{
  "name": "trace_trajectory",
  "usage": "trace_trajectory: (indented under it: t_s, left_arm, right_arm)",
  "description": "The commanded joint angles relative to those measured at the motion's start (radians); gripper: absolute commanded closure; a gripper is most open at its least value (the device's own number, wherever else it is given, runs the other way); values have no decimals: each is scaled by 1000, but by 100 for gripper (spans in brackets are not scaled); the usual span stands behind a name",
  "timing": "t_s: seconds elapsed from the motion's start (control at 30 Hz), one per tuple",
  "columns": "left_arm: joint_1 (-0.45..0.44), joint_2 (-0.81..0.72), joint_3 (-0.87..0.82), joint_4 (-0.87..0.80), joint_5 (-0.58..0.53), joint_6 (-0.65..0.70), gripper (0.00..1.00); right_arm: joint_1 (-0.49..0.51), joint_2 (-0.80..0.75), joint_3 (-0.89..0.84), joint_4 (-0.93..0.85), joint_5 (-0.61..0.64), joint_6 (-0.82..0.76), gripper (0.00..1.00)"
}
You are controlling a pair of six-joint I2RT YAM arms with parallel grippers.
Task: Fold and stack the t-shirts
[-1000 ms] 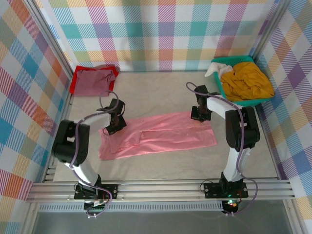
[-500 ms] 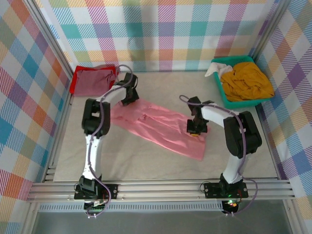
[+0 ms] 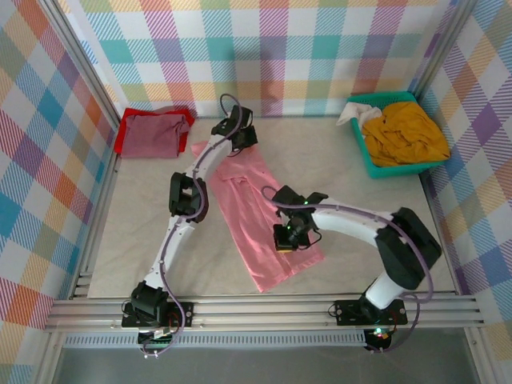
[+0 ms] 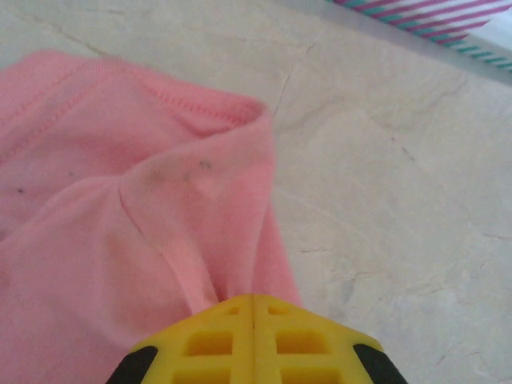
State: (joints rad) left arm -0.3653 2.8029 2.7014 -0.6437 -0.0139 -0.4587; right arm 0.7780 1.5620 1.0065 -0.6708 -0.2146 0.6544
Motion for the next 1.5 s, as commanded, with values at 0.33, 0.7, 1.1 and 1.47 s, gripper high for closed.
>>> trace_trajectory:
  t_s: [0.33, 0.7, 1.1, 1.47]
  left_arm:
    - [57, -732, -837, 221, -192, -102, 100]
    - [99, -666, -1083, 219, -200, -242, 100]
    - [95, -231, -593, 157, 134, -253, 100]
    - [73, -51, -196, 51, 154, -227, 100]
  right_arm:
    - [-235, 211, 380, 50, 121, -172, 100]
    - [-238, 479, 643, 10, 110, -230, 100]
    - [-256, -155, 30, 467, 319, -185, 100]
    - [-278, -301, -123, 455, 421, -180, 100]
